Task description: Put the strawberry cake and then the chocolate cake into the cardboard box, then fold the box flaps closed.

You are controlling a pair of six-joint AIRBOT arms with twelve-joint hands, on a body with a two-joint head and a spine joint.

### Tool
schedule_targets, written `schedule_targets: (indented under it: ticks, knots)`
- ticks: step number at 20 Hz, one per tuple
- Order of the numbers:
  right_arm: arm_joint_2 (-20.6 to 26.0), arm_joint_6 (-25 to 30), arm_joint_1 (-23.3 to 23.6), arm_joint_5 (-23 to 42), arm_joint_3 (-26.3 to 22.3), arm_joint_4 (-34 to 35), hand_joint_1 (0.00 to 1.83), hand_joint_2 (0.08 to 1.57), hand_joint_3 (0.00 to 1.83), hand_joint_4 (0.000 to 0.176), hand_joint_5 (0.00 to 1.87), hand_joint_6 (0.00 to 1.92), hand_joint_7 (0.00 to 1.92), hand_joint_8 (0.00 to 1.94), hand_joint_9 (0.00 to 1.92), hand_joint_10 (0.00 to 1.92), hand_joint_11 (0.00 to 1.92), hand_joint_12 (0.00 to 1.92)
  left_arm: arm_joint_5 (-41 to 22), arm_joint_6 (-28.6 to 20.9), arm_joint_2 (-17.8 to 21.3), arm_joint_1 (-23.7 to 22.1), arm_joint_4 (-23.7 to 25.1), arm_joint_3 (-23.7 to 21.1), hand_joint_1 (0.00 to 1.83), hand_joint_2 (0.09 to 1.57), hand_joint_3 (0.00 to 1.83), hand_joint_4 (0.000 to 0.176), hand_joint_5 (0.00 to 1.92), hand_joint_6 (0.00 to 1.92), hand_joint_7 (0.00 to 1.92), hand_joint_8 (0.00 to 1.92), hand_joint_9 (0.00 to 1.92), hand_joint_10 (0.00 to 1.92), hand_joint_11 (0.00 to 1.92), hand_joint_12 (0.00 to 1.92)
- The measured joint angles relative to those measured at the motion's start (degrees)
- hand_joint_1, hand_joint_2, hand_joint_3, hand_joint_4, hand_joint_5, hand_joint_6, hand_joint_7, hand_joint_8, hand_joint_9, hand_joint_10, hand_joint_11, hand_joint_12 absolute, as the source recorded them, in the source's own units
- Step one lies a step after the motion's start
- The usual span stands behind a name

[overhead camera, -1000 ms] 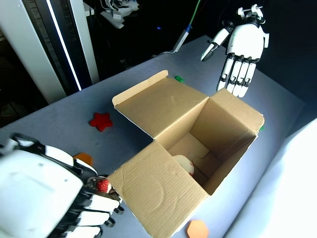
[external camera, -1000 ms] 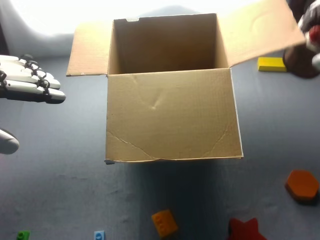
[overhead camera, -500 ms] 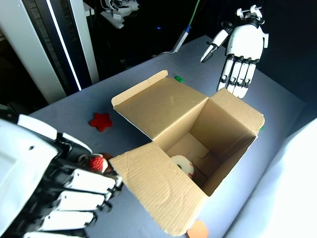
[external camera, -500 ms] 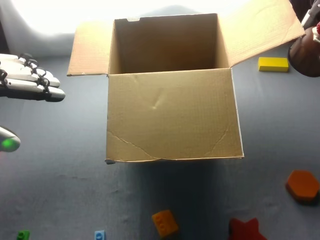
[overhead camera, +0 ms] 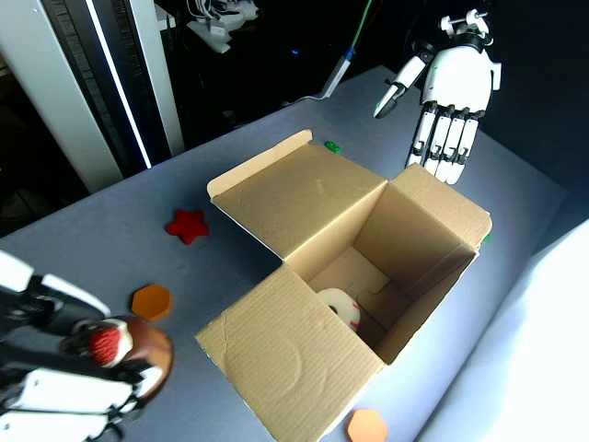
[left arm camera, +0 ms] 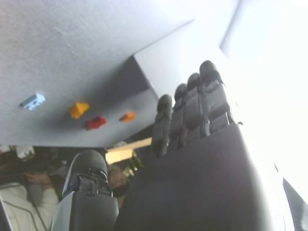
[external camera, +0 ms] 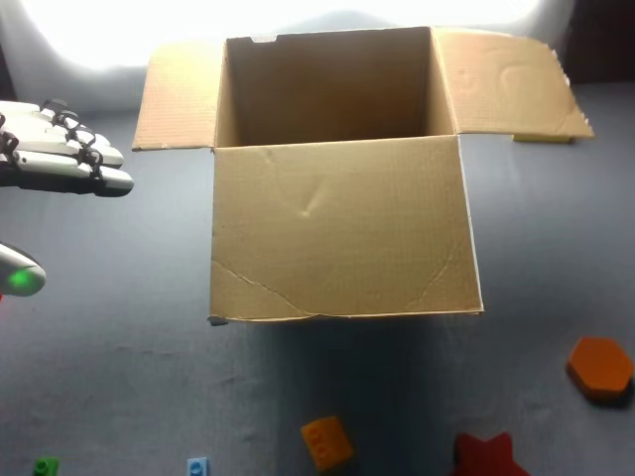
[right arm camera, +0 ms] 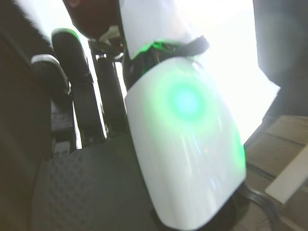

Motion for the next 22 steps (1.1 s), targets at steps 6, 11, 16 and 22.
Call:
schedule_targets:
  ticks: [6,11,16,22]
  knots:
    - [-4.68,-0.68,2.12,3.74,0.15,-2.16,1.35,1.15,0.01,0.000,0.88,1.00,0.97,1.10,0.75,1.53,0.42,1.92,0.00,0.02,-0.02,0.35,-0.04,0.13,0.00,1.21,0.00,0.030,0.08,0.00,0.06,0.00,0.05,0.00,0.00,0.30]
    - [-8.96,-0.72,2.99,6.82,0.24,-3.37,1.36,1.15,0.00,0.000,0.89,0.99,0.98,1.09,0.76,1.51,0.44,1.92,-0.09,0.04,-1.25,0.48,-0.07,0.72,0.00,1.21,0.00,0.020,0.09,0.00,0.05,0.00,0.06,0.00,0.00,0.40]
    - [-15.21,0.07,2.99,9.66,6.36,-4.76,1.23,1.14,0.00,0.000,0.92,1.00,0.98,1.17,0.73,1.53,0.44,1.92,0.66,0.70,-1.81,0.90,-0.81,0.52,0.00,1.21,0.00,0.032,0.08,0.00,0.05,0.00,0.06,0.00,0.00,0.36]
    - [-22.51,2.69,2.62,15.12,6.84,-16.00,1.21,1.16,0.00,0.000,0.85,1.09,0.94,1.24,0.69,1.54,0.36,1.92,1.40,1.79,-1.92,1.05,-0.96,-0.42,0.00,1.20,0.00,0.024,0.09,0.00,0.07,0.01,0.05,0.01,0.00,0.20]
